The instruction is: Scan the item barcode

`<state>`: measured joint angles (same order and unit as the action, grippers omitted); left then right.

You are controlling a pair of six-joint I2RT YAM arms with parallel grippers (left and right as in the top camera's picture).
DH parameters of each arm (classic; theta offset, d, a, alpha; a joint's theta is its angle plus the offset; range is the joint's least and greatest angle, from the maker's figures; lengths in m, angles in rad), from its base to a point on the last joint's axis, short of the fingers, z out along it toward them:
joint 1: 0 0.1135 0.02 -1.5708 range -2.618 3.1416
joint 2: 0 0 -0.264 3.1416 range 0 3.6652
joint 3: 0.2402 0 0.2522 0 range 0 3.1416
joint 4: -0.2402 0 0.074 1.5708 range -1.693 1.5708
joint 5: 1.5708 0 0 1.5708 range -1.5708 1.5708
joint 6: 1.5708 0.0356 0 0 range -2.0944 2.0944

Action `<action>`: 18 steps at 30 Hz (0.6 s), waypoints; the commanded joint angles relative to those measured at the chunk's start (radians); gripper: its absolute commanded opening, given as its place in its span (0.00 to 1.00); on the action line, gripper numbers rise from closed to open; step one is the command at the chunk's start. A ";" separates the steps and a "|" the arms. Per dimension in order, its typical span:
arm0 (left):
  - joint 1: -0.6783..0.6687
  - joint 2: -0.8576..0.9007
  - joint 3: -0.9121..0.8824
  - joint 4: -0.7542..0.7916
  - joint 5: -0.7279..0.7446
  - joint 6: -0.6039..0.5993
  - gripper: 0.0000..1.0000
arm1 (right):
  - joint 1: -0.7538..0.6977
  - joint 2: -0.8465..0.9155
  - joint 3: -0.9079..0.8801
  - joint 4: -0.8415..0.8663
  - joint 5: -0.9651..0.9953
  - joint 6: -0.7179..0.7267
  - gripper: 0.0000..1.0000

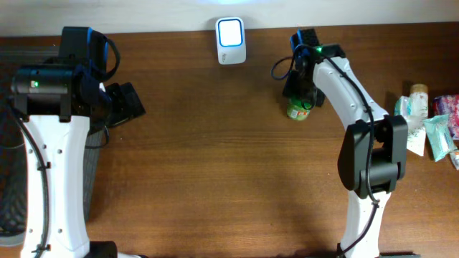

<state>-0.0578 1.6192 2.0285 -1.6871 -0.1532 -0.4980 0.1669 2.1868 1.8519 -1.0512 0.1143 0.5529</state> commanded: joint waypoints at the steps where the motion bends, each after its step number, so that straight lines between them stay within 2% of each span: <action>1: 0.004 -0.016 0.011 -0.001 0.000 -0.013 0.99 | 0.005 -0.002 -0.016 -0.002 -0.007 0.005 0.69; 3: 0.004 -0.016 0.011 -0.001 0.000 -0.013 0.99 | 0.005 -0.003 -0.014 -0.012 -0.039 -0.002 0.72; 8: 0.004 -0.016 0.011 -0.001 0.000 -0.013 0.99 | -0.004 -0.004 0.063 -0.106 -0.058 0.003 0.94; 10: 0.004 -0.016 0.011 -0.001 0.000 -0.013 0.99 | -0.016 -0.003 0.063 -0.106 -0.059 0.133 0.95; 12: 0.004 -0.016 0.011 -0.001 0.000 -0.013 0.99 | -0.023 0.001 0.063 -0.102 -0.058 0.284 0.99; 18: 0.004 -0.016 0.011 -0.001 0.000 -0.013 0.99 | -0.035 0.085 0.063 -0.043 -0.060 0.305 0.99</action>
<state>-0.0578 1.6192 2.0285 -1.6871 -0.1532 -0.4980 0.1490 2.2250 1.8965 -1.1038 0.0570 0.8261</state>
